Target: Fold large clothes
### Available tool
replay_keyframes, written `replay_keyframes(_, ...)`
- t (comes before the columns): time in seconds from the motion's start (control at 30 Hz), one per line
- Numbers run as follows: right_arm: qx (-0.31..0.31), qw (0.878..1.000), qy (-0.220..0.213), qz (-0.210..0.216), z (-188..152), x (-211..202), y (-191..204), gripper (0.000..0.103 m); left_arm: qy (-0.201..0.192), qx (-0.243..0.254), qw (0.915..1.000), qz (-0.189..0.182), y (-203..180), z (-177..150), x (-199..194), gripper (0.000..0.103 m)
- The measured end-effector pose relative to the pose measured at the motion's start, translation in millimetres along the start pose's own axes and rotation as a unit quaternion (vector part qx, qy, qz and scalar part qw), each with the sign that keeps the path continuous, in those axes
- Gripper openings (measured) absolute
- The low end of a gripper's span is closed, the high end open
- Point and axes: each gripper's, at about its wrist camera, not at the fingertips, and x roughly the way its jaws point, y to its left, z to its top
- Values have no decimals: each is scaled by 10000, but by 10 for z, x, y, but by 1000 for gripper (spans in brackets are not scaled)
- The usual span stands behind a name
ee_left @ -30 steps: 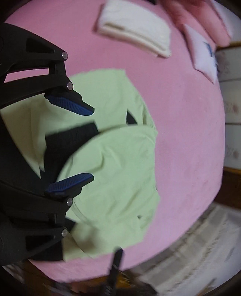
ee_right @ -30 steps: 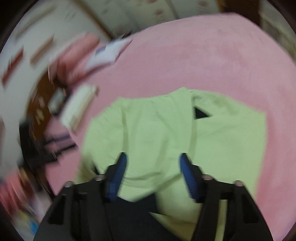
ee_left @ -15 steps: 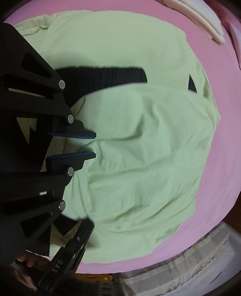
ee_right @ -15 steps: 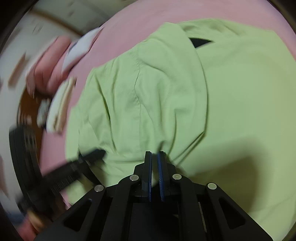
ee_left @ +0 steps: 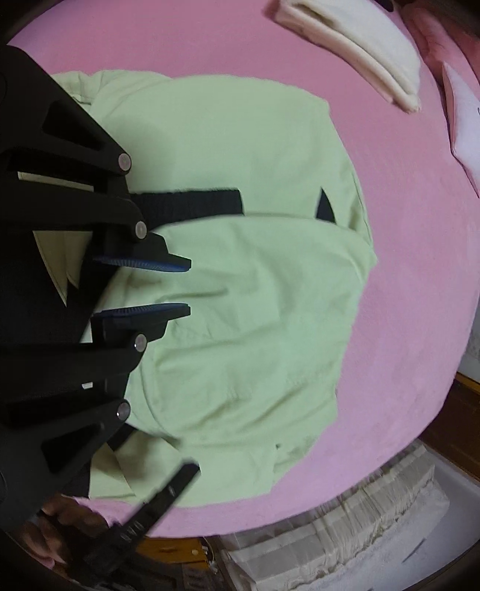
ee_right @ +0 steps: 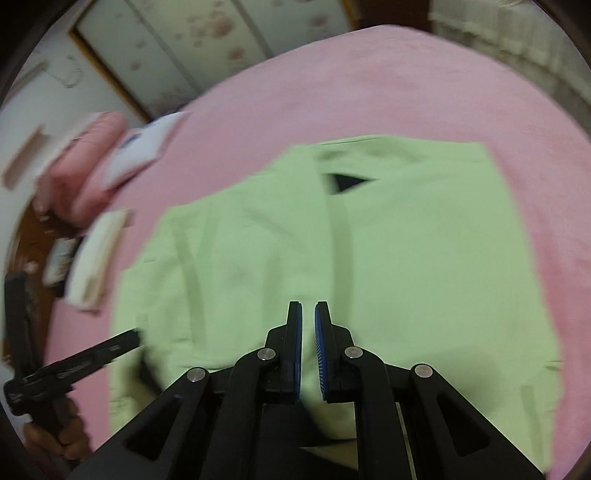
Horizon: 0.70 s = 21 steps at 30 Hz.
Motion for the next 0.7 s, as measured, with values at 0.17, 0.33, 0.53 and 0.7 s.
replay_keyframes(0.17,-302,9964,516,606,15,467,398,9,28,-135,9999,35,0,398,404,14)
replay_keyframes(0.33,-537,9953,391,710,129,945,508,9,-209,-694,9973,-94,213,760,939,14)
replay_keyframes(0.53,-520,9969,42,590,651,1277,527,9,-480,-501,9976,29,178,1063,1164,14)
replay_keyframes(0.7,-341,9979,208,517,926,1456,383,9,-497,-473,9976,-101,236,1120,1219,14)
